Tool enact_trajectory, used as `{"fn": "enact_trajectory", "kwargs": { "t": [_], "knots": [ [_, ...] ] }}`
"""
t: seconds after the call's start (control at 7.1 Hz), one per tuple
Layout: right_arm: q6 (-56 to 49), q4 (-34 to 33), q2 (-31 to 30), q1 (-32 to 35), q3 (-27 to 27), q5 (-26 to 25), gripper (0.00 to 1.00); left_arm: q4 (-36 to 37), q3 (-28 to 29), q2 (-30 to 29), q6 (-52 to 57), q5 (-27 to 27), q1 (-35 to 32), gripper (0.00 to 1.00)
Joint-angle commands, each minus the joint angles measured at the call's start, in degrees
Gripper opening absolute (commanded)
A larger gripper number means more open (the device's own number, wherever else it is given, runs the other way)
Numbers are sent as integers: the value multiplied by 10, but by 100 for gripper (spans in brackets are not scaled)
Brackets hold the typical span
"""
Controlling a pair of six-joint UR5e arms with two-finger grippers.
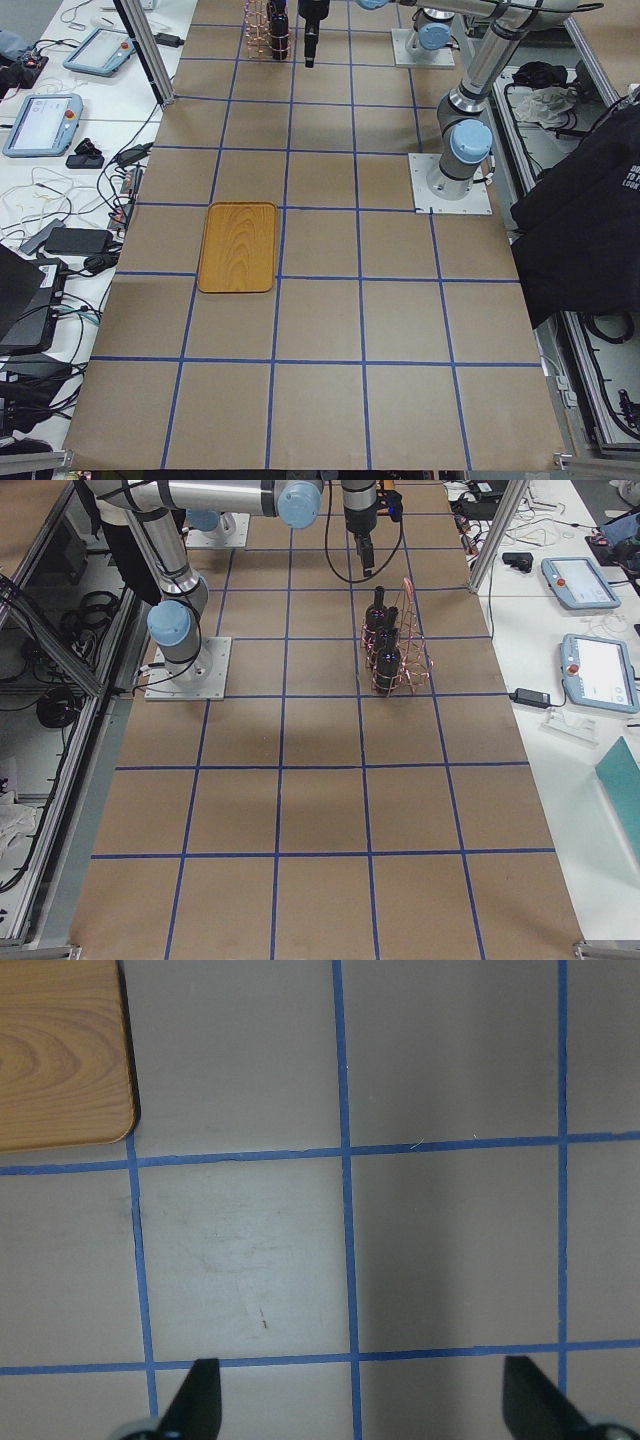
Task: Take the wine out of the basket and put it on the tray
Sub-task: 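Lower the right gripper onto the middle bottle's neck in the rack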
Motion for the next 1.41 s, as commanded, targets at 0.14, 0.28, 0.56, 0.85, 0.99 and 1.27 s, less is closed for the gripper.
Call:
{"fn": "enact_trajectory", "kwargs": {
  "t": [0.14,0.28,0.56,0.85,0.99,1.27],
  "knots": [
    [-82,-83,70,-29,0,0,98,0,0,0,-1,0,0,100],
    [-106,-108,86,-29,0,-4,90,0,0,0,-1,0,0,100],
    [-142,-108,93,-30,2,-11,85,0,0,0,0,0,0,100],
    [-142,-86,95,-38,5,-14,86,0,0,0,0,0,0,100],
    [-142,-81,96,-49,5,-13,86,0,0,0,-1,0,0,100],
    [-137,-83,112,-50,4,-3,82,0,0,0,0,0,0,100]
  ]
}}
